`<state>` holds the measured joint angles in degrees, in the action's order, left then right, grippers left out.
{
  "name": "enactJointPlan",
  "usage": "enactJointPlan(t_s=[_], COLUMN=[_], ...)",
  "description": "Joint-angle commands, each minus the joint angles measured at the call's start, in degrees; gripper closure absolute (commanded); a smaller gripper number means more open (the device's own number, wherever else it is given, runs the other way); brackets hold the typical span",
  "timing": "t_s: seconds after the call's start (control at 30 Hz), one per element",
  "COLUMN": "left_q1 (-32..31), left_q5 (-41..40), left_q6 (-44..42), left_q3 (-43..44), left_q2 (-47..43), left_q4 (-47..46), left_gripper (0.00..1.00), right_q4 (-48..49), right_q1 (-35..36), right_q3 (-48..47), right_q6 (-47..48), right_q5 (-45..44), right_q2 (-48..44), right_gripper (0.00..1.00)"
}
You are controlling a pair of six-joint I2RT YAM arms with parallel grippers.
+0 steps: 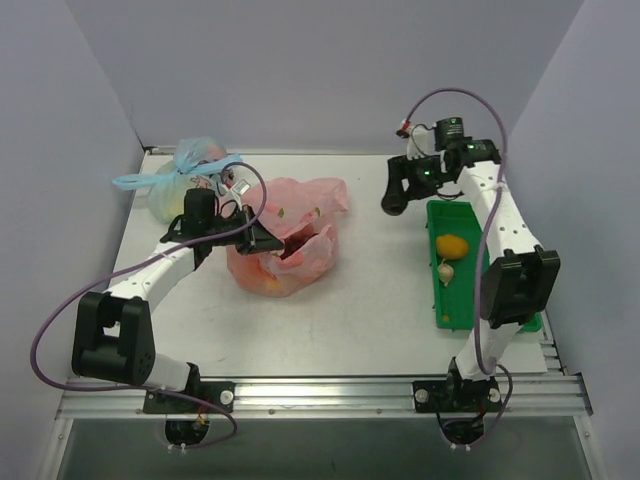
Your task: Place the fake fruits into the plastic bag and tie a complex knot
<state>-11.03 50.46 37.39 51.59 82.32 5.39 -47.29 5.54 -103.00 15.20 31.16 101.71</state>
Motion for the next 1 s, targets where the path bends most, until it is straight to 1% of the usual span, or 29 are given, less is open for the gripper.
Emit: enactJointPlan(t_s=[0.0,0.03,0.07,0.2,0.27,0.47,0.53,0.57,0.63,0.67,0.73,0.77,0.83,0.87,0.97], left_q1=[0.9,1.0,1.1,1.4,1.4,1.4,1.4,1.4,1.4,1.5,1.8,2.1,2.7,2.9,3.1], left_q5=[2.0,2.0,2.1,2.3,2.1,1.8,1.8,2.0,2.2,2.2,2.0,2.0,2.3,2.2,2.2], left_q6=[1.6,4.0,5.1,11.2,11.6,13.3,14.6,14.9,15.8,16.4,18.3,19.0,20.4,20.6,21.3], left_q3=[0.3,-0.1,0.1,0.9,1.2,-0.1,-0.4,-0.6,-1.3,-1.6,-2.6,-2.8,-3.2,-3.1,-3.1], left_q2=[-2.3,-2.2,-2.1,-0.7,-0.3,0.5,0.7,0.8,1.0,1.0,1.1,1.3,1.9,2.0,2.5], left_q4=[-4.5,-8.3,-9.2,-15.6,-17.7,-19.6,-20.3,-20.5,-22.0,-22.8,-24.5,-25.1,-26.1,-26.3,-27.3], left_gripper=[1.0,1.0,1.0,1.0,1.0,1.0,1.0,1.0,1.0,1.0,1.0,1.0,1.0,1.0,1.0], right_q4=[8.9,10.5,11.9,16.4,17.8,22.7,24.6,25.8,31.4,35.3,39.1,39.7,40.6,40.9,41.6], right_q1=[6.7,8.7,11.7,18.7,21.6,26.0,27.4,27.8,28.0,28.1,28.4,28.6,28.8,29.1,29.1], right_q3=[-1.2,-1.6,-1.8,-0.4,0.8,1.9,1.9,2.2,3.9,4.6,6.4,6.4,7.2,7.9,10.9], right_q6=[-18.3,-22.1,-23.6,-25.7,-27.3,-30.5,-32.1,-32.9,-36.7,-38.0,-41.0,-41.4,-41.9,-41.9,-42.1], right_q5=[13.0,14.4,15.8,16.3,16.3,16.8,15.1,13.9,10.4,8.9,6.7,6.2,7.2,7.9,9.3], right_q2=[5.3,6.1,6.9,9.8,10.6,11.8,12.3,12.4,12.0,12.0,12.3,12.6,13.5,13.4,12.7], right_gripper=[0.74,0.74,0.75,0.75,0.76,0.77,0.77,0.76,0.71,0.64,0.43,0.34,0.22,0.12,0.02])
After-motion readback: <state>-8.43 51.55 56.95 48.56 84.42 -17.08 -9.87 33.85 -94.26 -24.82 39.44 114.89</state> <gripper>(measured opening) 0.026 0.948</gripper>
